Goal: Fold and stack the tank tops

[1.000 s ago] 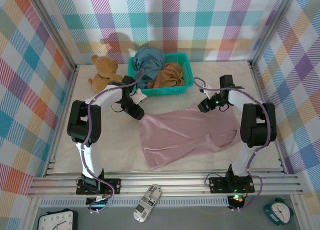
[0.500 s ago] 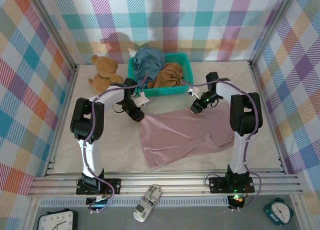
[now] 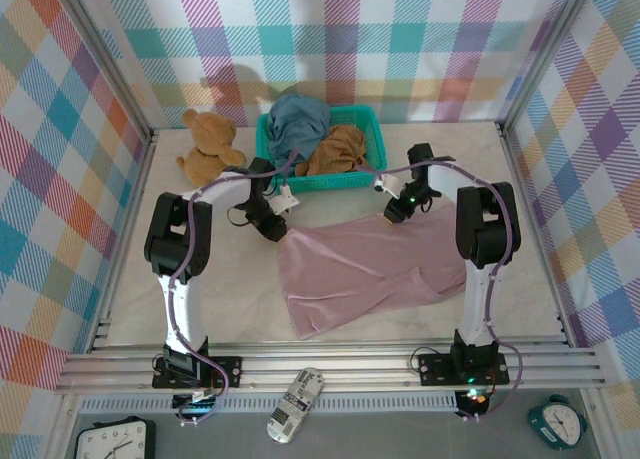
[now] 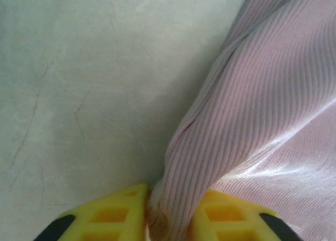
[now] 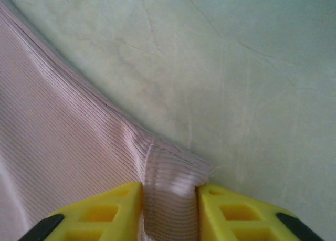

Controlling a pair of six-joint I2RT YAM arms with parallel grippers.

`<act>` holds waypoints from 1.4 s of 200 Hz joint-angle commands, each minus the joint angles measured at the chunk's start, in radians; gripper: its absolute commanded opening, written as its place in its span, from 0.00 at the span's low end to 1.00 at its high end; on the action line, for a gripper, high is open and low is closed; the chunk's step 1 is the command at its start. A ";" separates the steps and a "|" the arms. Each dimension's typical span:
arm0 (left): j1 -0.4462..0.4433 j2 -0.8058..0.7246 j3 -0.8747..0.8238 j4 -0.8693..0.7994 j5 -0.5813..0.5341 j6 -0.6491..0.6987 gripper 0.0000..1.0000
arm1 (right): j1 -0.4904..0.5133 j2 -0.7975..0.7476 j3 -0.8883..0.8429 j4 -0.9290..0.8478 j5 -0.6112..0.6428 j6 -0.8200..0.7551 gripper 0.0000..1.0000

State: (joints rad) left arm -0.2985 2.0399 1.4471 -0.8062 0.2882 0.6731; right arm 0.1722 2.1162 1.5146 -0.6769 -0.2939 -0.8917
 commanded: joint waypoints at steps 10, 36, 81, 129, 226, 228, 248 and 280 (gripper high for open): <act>0.009 0.002 0.043 -0.014 0.019 0.005 0.10 | 0.018 -0.008 -0.013 0.063 0.053 -0.004 0.19; 0.009 -0.009 0.058 -0.048 0.025 0.002 0.06 | 0.021 -0.029 -0.018 0.077 0.061 -0.004 0.11; 0.007 -0.052 0.065 -0.080 0.012 0.000 0.01 | 0.020 -0.124 -0.099 0.151 0.059 0.013 0.08; -0.030 -0.115 0.064 -0.132 -0.011 -0.003 0.00 | 0.020 -0.218 -0.220 0.248 0.048 0.055 0.08; -0.151 -0.219 -0.002 -0.202 -0.126 -0.022 0.01 | 0.008 -0.405 -0.466 0.415 0.078 0.096 0.10; -0.152 -0.220 -0.003 -0.204 -0.128 -0.022 0.01 | 0.009 -0.410 -0.469 0.415 0.077 0.096 0.10; -0.184 -0.244 -0.033 -0.208 -0.147 -0.027 0.01 | 0.007 -0.438 -0.501 0.392 0.080 0.089 0.10; -0.220 -0.279 -0.074 -0.227 -0.180 -0.041 0.01 | 0.007 -0.505 -0.571 0.396 0.102 0.100 0.11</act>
State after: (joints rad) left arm -0.4976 1.8156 1.4010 -0.9756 0.1394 0.6510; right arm 0.1833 1.6718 0.9874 -0.2859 -0.1928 -0.8146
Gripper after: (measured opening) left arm 0.055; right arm 0.105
